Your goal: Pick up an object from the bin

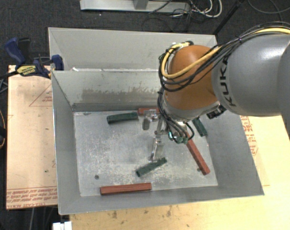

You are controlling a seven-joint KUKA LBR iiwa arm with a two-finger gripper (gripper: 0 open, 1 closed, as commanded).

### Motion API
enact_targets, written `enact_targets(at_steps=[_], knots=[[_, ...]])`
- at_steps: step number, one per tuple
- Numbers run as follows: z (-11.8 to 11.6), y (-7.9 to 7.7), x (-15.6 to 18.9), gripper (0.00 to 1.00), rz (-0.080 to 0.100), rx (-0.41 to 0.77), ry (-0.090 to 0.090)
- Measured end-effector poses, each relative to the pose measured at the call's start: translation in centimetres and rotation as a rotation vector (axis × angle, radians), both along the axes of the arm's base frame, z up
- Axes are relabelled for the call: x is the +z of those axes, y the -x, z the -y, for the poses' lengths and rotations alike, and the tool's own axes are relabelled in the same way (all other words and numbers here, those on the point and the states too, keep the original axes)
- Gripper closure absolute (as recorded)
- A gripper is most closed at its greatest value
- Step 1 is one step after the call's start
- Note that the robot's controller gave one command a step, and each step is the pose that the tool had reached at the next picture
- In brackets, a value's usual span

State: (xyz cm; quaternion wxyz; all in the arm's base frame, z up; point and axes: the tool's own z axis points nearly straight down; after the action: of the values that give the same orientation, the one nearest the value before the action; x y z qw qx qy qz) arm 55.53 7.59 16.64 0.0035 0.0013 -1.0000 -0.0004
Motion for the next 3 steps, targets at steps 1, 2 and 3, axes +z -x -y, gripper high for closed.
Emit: enact_targets(at_steps=[1, 2, 3], knots=[[0.0, -0.2, 0.4, 0.00, 0.008, -0.002, -0.001], [3.3, 2.9, -3.9, 0.00, 0.015, 0.043, -0.002], [2.6, 3.1, -9.3, 1.00, 0.007, -0.029, -0.001]])
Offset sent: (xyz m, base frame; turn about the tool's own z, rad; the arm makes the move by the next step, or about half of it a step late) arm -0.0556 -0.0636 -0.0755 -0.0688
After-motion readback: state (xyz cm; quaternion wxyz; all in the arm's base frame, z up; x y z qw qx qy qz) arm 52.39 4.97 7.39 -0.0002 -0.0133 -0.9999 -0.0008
